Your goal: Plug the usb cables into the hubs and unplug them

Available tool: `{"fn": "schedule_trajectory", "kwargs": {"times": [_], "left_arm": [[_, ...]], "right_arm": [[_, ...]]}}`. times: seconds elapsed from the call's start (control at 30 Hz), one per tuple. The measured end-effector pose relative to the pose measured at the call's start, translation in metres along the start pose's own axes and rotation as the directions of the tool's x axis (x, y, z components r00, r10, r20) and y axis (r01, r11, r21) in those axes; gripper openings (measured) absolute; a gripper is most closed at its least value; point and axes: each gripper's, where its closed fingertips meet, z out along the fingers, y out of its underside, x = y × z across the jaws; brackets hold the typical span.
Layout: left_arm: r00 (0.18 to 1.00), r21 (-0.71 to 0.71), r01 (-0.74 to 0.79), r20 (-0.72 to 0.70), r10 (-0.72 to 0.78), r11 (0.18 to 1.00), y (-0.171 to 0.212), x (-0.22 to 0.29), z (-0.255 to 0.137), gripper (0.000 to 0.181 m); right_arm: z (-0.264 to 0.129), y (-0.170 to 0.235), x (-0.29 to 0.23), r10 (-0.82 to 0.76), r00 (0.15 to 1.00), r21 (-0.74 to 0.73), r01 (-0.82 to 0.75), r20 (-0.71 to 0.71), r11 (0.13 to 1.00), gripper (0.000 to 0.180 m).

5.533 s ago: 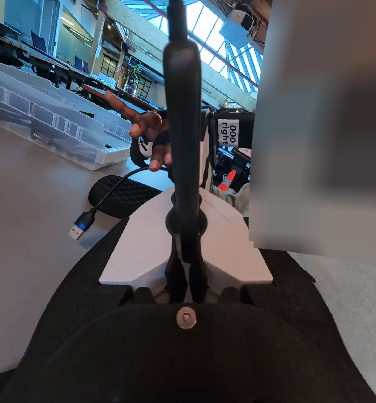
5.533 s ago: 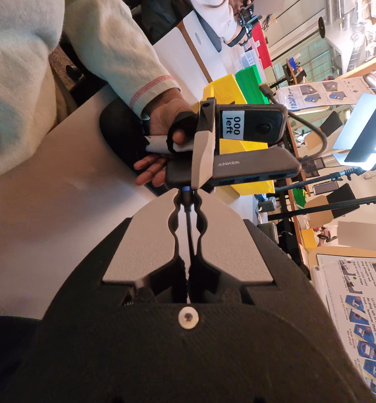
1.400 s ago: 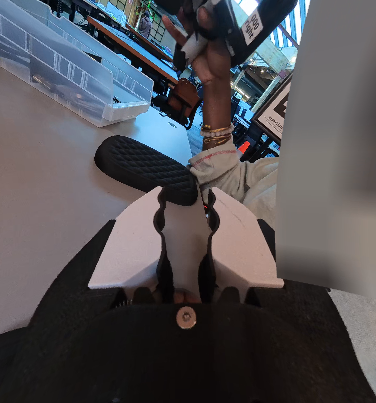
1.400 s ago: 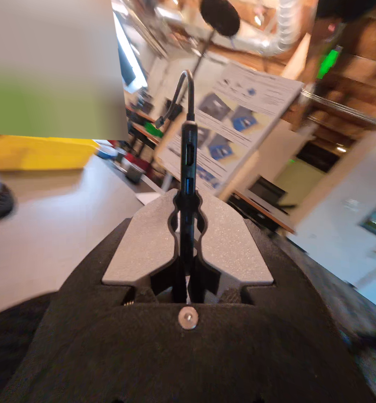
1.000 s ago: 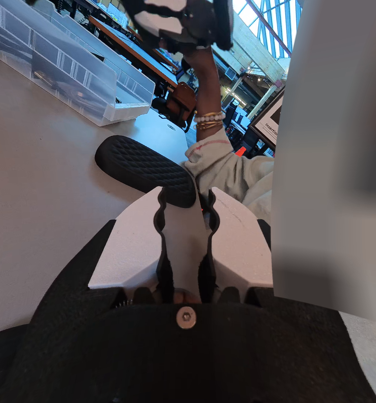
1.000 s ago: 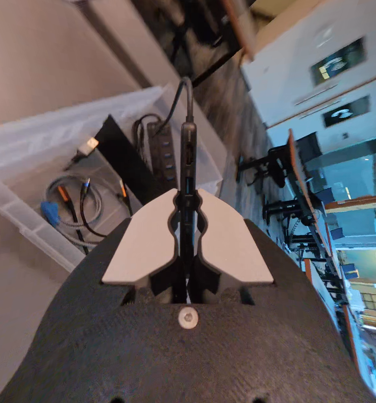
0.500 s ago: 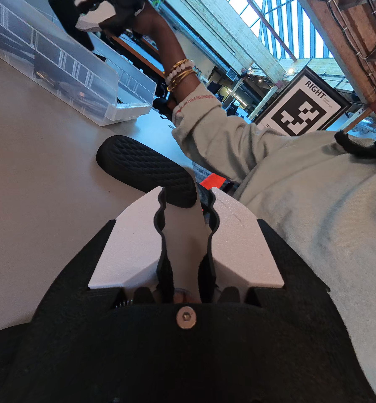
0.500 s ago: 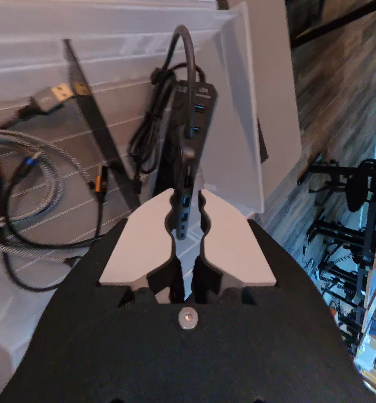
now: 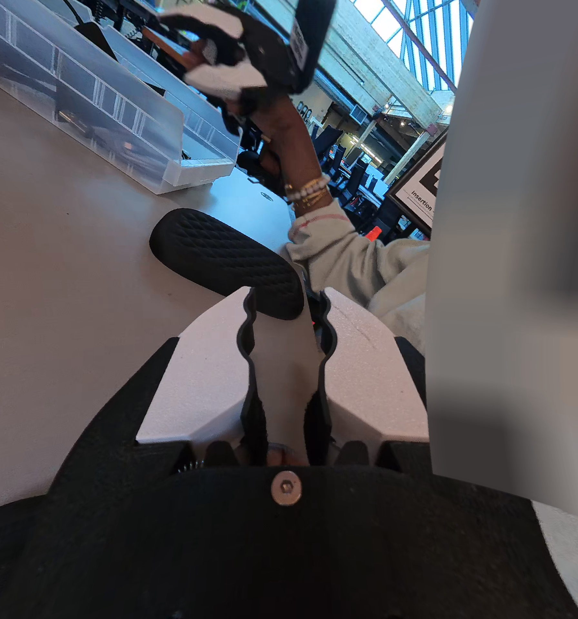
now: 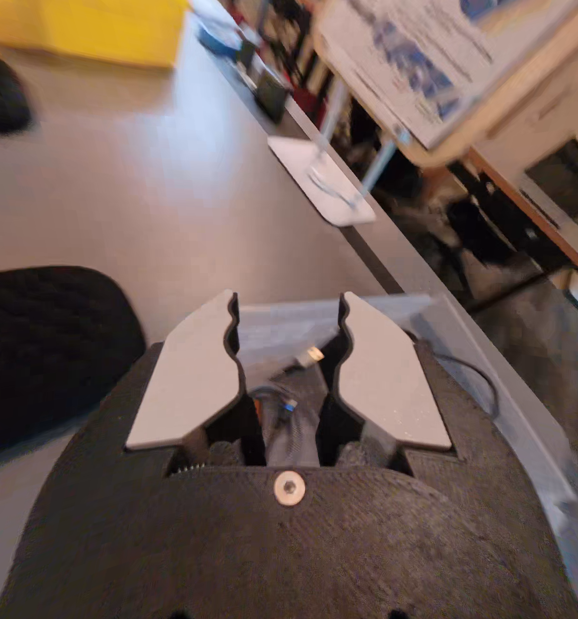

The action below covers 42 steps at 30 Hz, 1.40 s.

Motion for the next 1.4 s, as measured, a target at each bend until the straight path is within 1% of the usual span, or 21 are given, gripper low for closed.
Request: {"fn": "schedule_trajectory", "kwargs": {"times": [0.03, 0.1, 0.2, 0.27, 0.3, 0.37, 0.4, 0.43, 0.5, 0.53, 0.57, 0.6, 0.67, 0.7, 0.77, 0.83, 0.9, 0.97, 1.0, 1.17, 1.4], "left_arm": [[1.0, -0.001, -0.005, 0.004, 0.005, 1.0, 0.0, 0.0, 0.0, 0.036], [1.0, -0.003, -0.022, 0.015, 0.022, 1.0, 0.002, 0.0, 0.0, 0.036], [0.994, 0.015, -0.105, 0.041, 0.104, 0.994, -0.001, 0.005, -0.001, 0.037], [0.964, 0.079, -0.267, 0.025, 0.266, 0.96, -0.01, 0.022, -0.005, 0.048], [0.927, 0.13, -0.375, 0.038, 0.374, 0.918, -0.017, 0.033, -0.009, 0.052], [0.804, 0.199, -0.595, 0.131, 0.58, 0.779, -0.032, 0.055, -0.021, 0.054], [0.716, 0.176, -0.697, 0.215, 0.664, 0.695, -0.039, 0.06, -0.029, 0.056], [0.606, 0.107, -0.788, 0.31, 0.732, 0.607, -0.046, 0.06, -0.04, 0.058], [0.344, -0.115, -0.89, 0.465, 0.816, 0.441, -0.058, 0.055, -0.073, 0.061], [0.222, -0.245, -0.889, 0.505, 0.834, 0.386, -0.062, 0.049, -0.093, 0.062], [0.129, -0.383, -0.851, 0.512, 0.849, 0.36, -0.062, 0.041, -0.115, 0.062], [0.063, -0.53, -0.77, 0.492, 0.868, 0.356, -0.055, 0.029, -0.14, 0.062], [-0.022, -0.795, -0.487, 0.425, 0.905, 0.361, -0.033, -0.004, -0.2, 0.063], [-0.04, -0.872, -0.332, 0.393, 0.919, 0.359, -0.02, -0.019, -0.231, 0.063], [-0.011, -0.937, -0.072, 0.344, 0.939, 0.342, 0.011, -0.042, -0.281, 0.064], [0.019, -0.943, 0.06, 0.328, 0.944, 0.327, 0.033, -0.061, -0.31, 0.063], [0.031, -0.944, 0.107, 0.317, 0.948, 0.312, 0.044, -0.075, -0.321, 0.058], [0.036, -0.948, 0.159, 0.283, 0.958, 0.275, 0.051, -0.083, -0.328, 0.037], [0.034, -0.951, 0.178, 0.264, 0.964, 0.254, 0.053, -0.087, -0.33, 0.034], [0.033, -0.948, 0.192, 0.266, 0.963, 0.255, 0.052, -0.091, -0.327, 0.032], [0.037, -0.946, 0.183, 0.279, 0.96, 0.268, 0.051, -0.092, -0.323, 0.032]], "right_arm": [[-0.002, -0.005, -0.017, -0.007, 1.0, 0.046, 0.006, 0.022, 0.999, 0.057], [-0.004, 0.004, -0.047, -0.004, 0.998, 0.027, 0.002, 0.068, 1.0, 0.057], [-0.004, 0.054, -0.065, -0.057, 0.998, -0.197, 0.062, 0.03, 0.978, 0.057], [-0.007, 0.091, -0.062, -0.172, 0.985, -0.374, 0.153, -0.019, 0.915, 0.056], [-0.009, 0.106, -0.061, -0.245, 0.969, -0.441, 0.21, -0.023, 0.873, 0.056], [-0.015, 0.129, -0.053, -0.401, 0.916, -0.564, 0.32, -0.023, 0.762, 0.052], [-0.019, 0.135, -0.047, -0.473, 0.88, -0.605, 0.361, -0.03, 0.71, 0.045], [-0.022, 0.138, -0.043, -0.533, 0.846, -0.631, 0.399, -0.026, 0.665, 0.044], [-0.028, 0.141, -0.039, -0.598, 0.801, -0.659, 0.441, -0.016, 0.609, 0.044], [-0.029, 0.143, -0.038, -0.608, 0.793, -0.669, 0.442, -0.02, 0.598, 0.044], [-0.031, 0.144, -0.037, -0.616, 0.788, -0.675, 0.442, -0.023, 0.591, 0.044], [-0.032, 0.145, -0.036, -0.622, 0.783, -0.68, 0.443, -0.024, 0.584, 0.043], [-0.032, 0.146, -0.036, -0.616, 0.788, -0.675, 0.441, -0.025, 0.591, 0.042], [-0.032, 0.146, -0.036, -0.609, 0.793, -0.673, 0.438, -0.023, 0.596, 0.042], [-0.031, 0.146, -0.036, -0.599, 0.801, -0.671, 0.437, -0.013, 0.599, 0.041], [-0.031, 0.147, -0.036, -0.596, 0.803, -0.674, 0.436, -0.007, 0.596, 0.04], [-0.031, 0.147, -0.036, -0.59, 0.807, -0.679, 0.433, -0.001, 0.593, 0.04], [-0.03, 0.145, -0.037, -0.576, 0.818, -0.672, 0.429, 0.004, 0.604, 0.038], [-0.028, 0.144, -0.038, -0.57, 0.821, -0.662, 0.433, 0.009, 0.612, 0.037], [-0.003, 0.127, -0.05, -0.559, 0.825, -0.569, 0.499, 0.082, 0.653, 0.035], [0.039, 0.103, -0.059, -0.587, 0.798, -0.528, 0.56, 0.136, 0.639, 0.035]]}}
